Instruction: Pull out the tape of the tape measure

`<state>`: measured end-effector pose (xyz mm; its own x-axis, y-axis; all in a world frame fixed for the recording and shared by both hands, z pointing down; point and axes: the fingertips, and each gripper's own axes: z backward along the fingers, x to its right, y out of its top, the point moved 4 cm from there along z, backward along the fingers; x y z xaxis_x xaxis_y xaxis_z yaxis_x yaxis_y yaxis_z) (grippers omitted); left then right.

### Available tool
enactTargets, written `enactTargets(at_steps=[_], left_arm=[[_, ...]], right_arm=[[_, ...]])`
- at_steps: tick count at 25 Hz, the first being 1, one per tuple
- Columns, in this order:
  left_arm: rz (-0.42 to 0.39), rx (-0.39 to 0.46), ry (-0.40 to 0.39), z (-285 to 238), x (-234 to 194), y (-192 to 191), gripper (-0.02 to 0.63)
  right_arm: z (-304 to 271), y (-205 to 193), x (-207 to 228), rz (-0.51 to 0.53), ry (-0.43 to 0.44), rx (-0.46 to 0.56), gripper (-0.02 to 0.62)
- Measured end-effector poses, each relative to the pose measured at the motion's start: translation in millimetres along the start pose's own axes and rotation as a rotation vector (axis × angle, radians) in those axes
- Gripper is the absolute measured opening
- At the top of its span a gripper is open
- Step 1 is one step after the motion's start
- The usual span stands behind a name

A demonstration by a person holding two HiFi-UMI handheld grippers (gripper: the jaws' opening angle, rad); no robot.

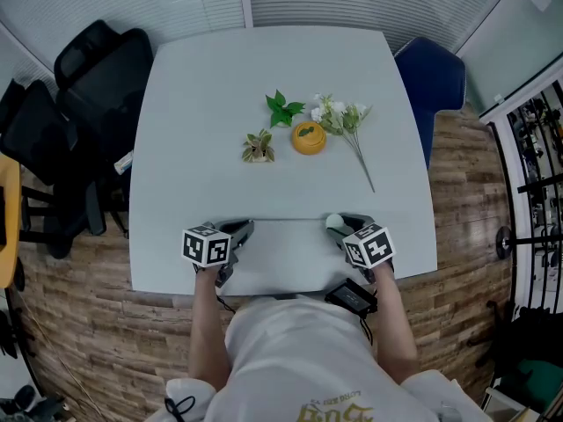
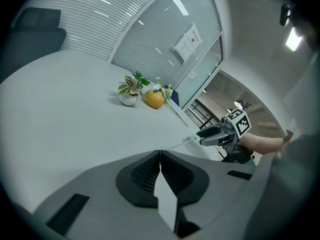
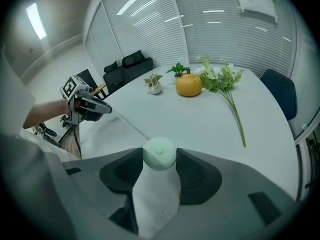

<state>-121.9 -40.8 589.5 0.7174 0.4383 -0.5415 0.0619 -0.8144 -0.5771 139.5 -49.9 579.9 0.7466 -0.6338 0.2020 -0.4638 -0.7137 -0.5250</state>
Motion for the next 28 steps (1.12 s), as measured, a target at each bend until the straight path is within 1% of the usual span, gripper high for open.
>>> enactTargets(at_steps=[28], left_arm=[[0.051,0.021,0.103,19.3,-22.1,-7.8,0.011]], right_arm=[[10.8,-12.8,9.4,-0.049,-0.031,0.002,0.224]])
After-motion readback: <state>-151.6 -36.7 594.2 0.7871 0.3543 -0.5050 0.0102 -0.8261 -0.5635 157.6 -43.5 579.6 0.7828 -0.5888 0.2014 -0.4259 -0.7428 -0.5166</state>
